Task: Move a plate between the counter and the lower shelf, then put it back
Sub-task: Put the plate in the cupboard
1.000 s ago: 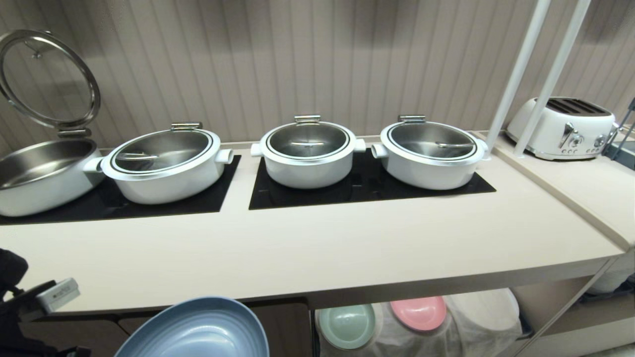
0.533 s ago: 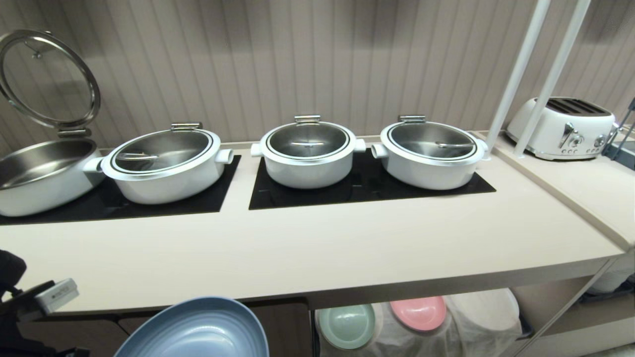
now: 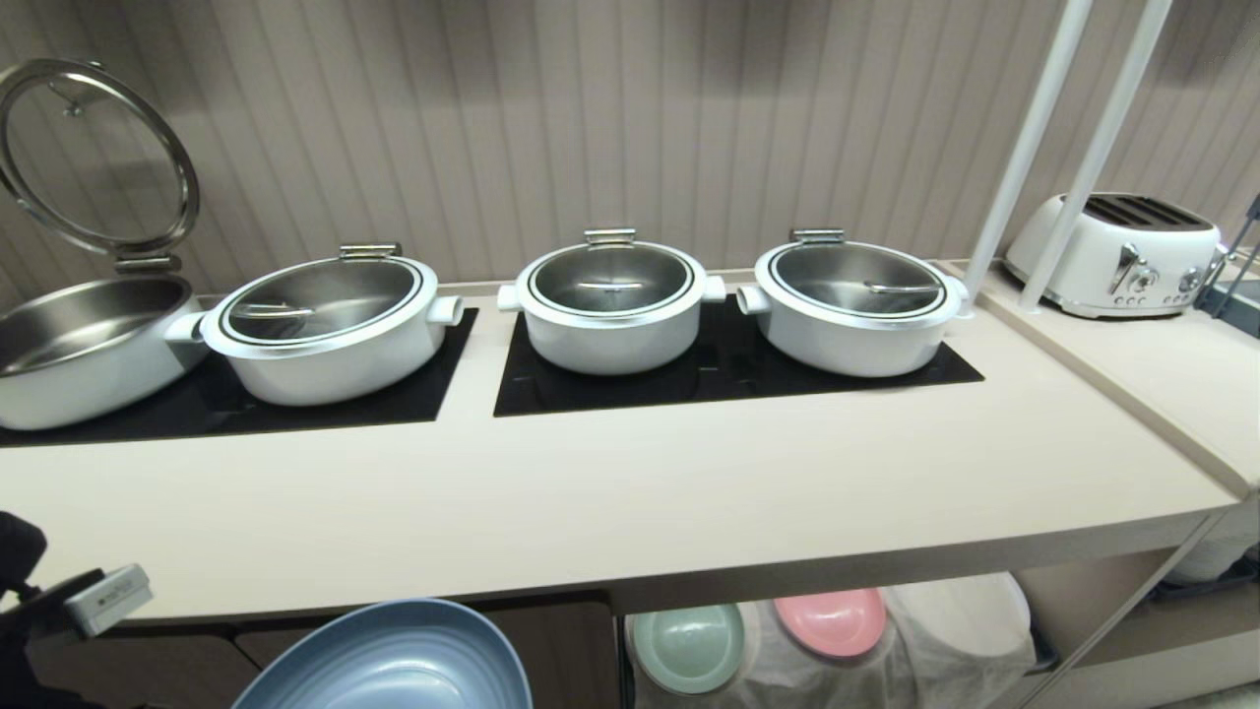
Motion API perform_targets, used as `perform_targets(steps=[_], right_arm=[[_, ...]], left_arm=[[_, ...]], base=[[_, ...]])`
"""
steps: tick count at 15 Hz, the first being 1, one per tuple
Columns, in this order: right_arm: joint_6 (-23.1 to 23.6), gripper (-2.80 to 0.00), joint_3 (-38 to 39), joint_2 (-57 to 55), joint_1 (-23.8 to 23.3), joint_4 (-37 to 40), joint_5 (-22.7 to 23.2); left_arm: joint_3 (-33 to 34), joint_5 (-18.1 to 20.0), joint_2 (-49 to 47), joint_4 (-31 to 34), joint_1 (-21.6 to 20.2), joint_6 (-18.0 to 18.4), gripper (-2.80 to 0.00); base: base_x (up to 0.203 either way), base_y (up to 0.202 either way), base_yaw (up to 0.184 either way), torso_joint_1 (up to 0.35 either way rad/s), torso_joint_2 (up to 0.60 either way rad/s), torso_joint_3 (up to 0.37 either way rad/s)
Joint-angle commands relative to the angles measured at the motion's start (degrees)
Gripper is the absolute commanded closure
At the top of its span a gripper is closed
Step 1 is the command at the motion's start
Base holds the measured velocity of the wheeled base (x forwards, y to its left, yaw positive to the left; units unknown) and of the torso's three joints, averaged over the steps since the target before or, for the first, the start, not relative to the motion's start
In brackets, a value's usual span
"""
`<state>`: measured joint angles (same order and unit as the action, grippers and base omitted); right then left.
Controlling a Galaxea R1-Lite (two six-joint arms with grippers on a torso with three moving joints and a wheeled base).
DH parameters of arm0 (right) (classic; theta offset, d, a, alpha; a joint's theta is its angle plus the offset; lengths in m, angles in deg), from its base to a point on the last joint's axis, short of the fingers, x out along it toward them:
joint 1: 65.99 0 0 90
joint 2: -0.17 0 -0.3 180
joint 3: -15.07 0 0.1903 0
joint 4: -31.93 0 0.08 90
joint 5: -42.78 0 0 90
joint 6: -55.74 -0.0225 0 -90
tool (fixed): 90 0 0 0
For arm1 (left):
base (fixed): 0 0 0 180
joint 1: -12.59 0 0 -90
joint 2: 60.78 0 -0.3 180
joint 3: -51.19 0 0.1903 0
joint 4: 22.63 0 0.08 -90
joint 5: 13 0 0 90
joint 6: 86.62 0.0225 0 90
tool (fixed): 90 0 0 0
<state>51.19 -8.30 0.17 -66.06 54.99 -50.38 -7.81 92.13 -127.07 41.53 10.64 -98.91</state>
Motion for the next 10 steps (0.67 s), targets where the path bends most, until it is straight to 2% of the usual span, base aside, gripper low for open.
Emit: perform_targets(steps=[1,10], right_arm=[[0.0,0.0,0.0,0.0,0.1,0.0,0.0],[0.0,0.0,0.0,0.0,0.0,0.0,0.0]], left_arm=[[0.0,0.1,0.0,0.3,-0.1,-0.1,0.0],[-0.1,0.0,0.0,0.1,-0.1,0.0,0.0]], base=[[0.0,0.0,0.0,0.0,0.0,0.0],[0.0,0.0,0.0,0.0,0.0,0.0]])
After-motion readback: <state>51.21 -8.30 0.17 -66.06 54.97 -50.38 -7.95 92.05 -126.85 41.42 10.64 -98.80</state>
